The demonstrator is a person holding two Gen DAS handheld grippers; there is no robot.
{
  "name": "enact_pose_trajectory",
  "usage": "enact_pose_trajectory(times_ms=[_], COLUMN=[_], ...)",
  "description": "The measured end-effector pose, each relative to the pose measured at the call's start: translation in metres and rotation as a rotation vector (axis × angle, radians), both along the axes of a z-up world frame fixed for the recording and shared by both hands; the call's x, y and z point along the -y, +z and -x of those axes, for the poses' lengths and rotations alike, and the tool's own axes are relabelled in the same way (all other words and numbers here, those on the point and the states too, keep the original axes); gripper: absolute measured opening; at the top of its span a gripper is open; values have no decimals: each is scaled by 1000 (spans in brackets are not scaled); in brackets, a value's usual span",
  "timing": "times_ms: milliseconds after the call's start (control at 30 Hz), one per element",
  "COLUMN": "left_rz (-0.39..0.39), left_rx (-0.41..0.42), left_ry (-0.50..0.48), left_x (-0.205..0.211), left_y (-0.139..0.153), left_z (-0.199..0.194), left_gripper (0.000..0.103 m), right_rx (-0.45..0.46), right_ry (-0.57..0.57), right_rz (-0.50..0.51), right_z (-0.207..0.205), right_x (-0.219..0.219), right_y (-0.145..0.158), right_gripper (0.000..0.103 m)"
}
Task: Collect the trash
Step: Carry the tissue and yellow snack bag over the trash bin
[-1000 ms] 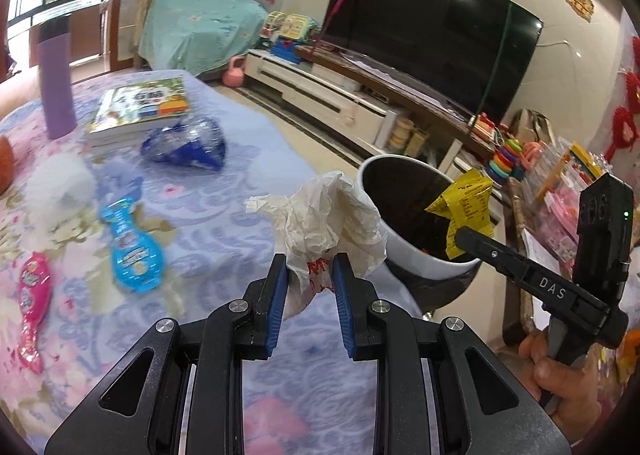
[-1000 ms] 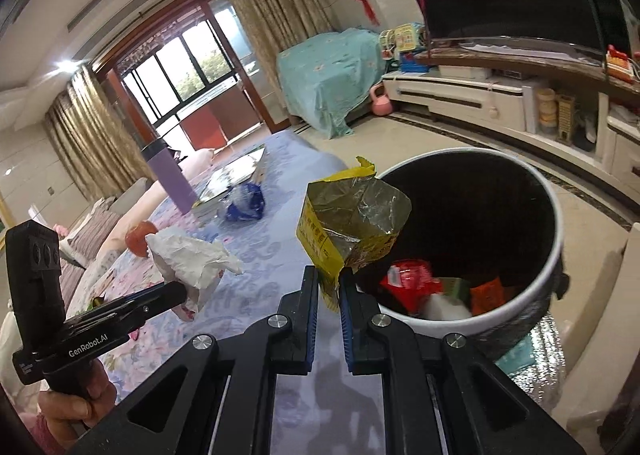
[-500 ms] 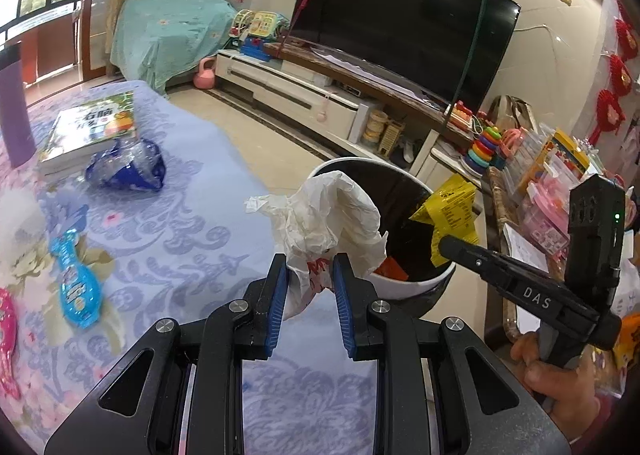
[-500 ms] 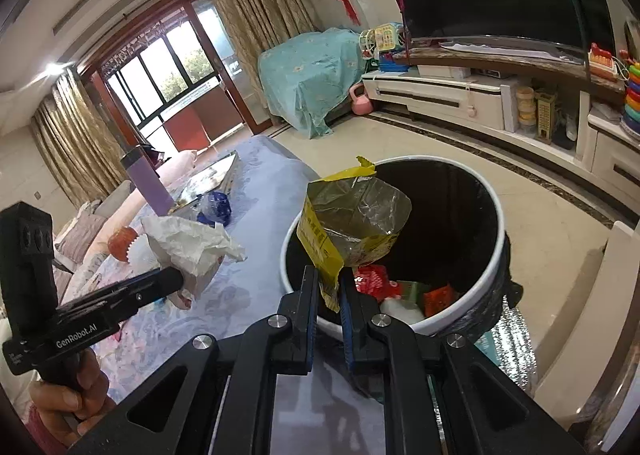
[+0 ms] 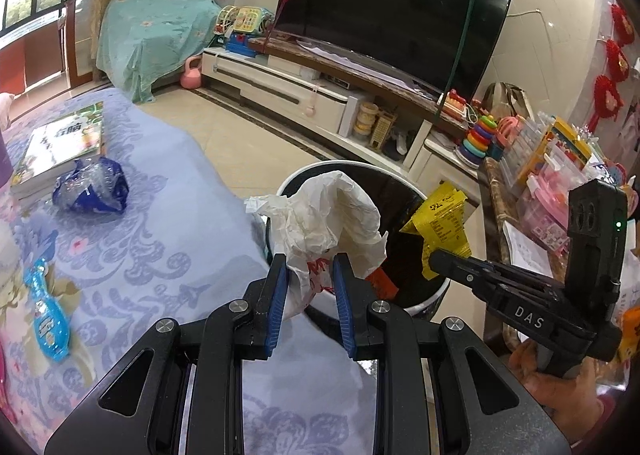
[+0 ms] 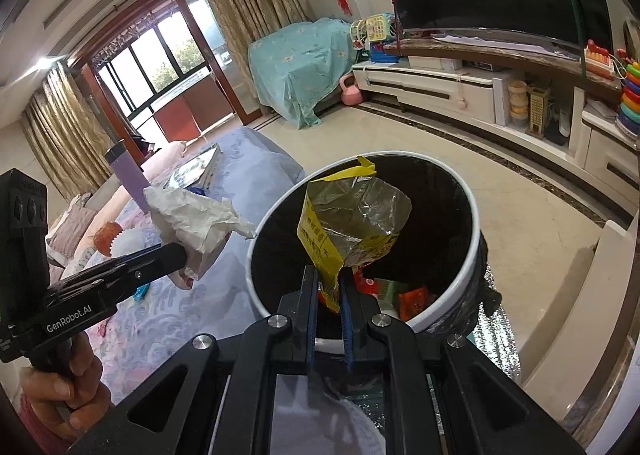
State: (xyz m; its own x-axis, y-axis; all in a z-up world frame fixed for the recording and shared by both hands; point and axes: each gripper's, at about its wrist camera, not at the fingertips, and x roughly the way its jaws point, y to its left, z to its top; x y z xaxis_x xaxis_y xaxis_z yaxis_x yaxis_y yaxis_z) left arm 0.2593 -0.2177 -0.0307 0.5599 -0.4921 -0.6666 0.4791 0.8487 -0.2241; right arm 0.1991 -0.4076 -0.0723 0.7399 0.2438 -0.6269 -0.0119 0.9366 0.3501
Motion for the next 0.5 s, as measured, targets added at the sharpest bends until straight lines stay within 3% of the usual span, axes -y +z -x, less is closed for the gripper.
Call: enact_pose_trajectory(times_ms=[500], left_rz=[-30], left_rx=[-23], left_ry=[-40], left_x=[30], left_y=[-8], left_z=[-13], left_gripper=[22], right_rx=[-34], right_ry=[-11], right_rz=[-5], right_z=[-11], right_x=[14], right_y=[-4], right_gripper=[10])
